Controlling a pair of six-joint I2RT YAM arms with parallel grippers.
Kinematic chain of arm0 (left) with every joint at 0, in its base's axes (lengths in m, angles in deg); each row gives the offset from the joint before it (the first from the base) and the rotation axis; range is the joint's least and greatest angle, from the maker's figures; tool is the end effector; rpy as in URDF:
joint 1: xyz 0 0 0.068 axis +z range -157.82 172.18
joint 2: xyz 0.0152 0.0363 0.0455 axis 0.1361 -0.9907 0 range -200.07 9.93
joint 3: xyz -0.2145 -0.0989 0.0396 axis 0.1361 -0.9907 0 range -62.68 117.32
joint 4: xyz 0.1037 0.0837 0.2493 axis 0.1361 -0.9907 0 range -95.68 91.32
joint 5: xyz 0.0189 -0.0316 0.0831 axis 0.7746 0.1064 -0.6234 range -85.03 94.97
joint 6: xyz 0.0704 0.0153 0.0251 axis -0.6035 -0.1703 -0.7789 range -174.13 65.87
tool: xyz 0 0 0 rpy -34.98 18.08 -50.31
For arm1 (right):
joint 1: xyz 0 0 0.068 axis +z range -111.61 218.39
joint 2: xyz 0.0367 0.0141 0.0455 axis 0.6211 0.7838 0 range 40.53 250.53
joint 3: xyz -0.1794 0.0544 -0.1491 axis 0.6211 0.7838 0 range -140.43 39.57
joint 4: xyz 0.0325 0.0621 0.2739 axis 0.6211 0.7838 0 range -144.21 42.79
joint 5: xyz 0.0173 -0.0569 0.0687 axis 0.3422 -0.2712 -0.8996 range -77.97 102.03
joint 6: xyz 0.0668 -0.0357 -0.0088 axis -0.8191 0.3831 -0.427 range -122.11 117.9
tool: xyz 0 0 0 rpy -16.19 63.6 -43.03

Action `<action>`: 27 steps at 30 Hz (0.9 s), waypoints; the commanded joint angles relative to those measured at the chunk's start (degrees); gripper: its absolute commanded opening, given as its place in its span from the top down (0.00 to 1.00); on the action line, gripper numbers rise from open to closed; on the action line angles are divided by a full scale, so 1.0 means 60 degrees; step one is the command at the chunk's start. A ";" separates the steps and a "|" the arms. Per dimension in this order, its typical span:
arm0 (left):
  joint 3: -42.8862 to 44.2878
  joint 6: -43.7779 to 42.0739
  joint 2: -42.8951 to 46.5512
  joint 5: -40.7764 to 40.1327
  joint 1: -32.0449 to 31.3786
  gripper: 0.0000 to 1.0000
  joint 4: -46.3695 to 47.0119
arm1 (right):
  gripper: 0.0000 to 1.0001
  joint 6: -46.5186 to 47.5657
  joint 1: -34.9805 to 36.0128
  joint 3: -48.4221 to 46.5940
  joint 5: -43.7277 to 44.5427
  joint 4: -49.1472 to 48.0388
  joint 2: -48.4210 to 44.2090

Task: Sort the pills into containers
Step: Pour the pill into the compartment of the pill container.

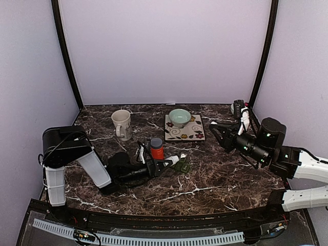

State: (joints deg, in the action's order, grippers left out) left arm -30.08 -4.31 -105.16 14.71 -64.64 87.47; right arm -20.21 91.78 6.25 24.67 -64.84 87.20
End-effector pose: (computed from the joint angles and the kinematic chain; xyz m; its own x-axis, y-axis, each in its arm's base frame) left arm 0.1820 -0.2982 0.0727 -0.6783 -0.3387 -0.6521 0.6185 0.2161 -0.7555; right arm 0.1745 0.2113 0.2705 -0.2298 0.1991 -0.9526 -0.6117 0.7318 0.3005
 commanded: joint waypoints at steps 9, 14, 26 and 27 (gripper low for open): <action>0.0361 0.0130 -0.0316 -0.0273 -0.0103 1.00 -0.0251 | 1.00 -0.0029 -0.0193 0.0129 -0.0201 -0.0161 -0.0109; 0.0510 0.0134 -0.0437 -0.0319 -0.0111 1.00 -0.0435 | 1.00 -0.0023 -0.0223 0.0159 -0.0254 -0.0156 -0.0183; 0.0711 0.0135 -0.0564 -0.0543 -0.0140 1.00 -0.0881 | 1.00 0.0013 -0.0314 0.0135 -0.0419 -0.0133 -0.0197; 0.0711 0.0126 -0.0557 -0.0576 -0.0140 1.00 -0.0938 | 1.00 0.0015 -0.0321 0.0143 -0.0431 -0.0134 -0.0196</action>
State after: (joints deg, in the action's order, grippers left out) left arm -26.98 -3.70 -108.37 12.33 -65.01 83.14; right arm -20.21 90.45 6.27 22.75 -64.45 86.79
